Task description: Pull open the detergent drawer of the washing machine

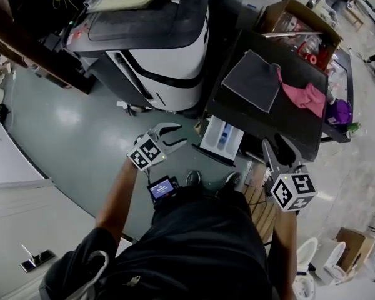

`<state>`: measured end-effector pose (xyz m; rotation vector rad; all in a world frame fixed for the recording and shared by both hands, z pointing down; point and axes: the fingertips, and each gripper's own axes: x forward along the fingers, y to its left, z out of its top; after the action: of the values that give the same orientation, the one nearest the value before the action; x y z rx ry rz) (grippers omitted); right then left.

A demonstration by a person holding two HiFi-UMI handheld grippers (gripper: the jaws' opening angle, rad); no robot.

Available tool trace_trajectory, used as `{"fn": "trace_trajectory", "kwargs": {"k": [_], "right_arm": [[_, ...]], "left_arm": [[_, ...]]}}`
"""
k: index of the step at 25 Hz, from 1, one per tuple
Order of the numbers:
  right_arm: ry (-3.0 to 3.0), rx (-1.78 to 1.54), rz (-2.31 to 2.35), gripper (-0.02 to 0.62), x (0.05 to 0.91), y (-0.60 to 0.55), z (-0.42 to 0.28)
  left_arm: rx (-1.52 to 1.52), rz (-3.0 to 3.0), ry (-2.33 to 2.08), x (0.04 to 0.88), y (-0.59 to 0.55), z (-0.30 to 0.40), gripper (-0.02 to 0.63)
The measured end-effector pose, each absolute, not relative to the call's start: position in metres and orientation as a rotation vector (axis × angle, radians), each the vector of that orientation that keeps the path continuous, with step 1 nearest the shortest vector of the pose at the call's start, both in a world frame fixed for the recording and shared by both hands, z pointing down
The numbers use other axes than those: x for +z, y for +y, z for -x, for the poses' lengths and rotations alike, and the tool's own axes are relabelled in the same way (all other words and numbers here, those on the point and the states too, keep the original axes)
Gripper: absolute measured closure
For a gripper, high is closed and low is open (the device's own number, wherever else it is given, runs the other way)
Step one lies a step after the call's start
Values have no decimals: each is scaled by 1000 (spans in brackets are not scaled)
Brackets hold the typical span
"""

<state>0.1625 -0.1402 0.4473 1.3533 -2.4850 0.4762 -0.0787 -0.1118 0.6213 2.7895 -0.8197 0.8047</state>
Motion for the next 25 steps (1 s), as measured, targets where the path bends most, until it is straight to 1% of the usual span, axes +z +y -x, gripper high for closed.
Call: {"fn": "trace_trajectory", "kwargs": {"k": [11, 16, 18, 22, 25], "right_arm": [[-2643, 280, -1346, 445, 377, -133, -149], [-2780, 67, -1200, 445, 326, -118, -122], [-2789, 20, -1172, 445, 315, -115, -115], [-2813, -25, -1135, 446, 298, -113, -107], [-2837, -39, -1132, 446, 288, -113, -103]], "left_arm": [[675, -2972, -1081, 466, -133, 88, 376], [701, -2971, -1235, 411, -139, 89, 374], [616, -2973, -1282, 385, -139, 89, 371], [336, -2992, -1327, 328, -132, 84, 359], [245, -2980, -1329, 300, -124, 77, 356]]}}
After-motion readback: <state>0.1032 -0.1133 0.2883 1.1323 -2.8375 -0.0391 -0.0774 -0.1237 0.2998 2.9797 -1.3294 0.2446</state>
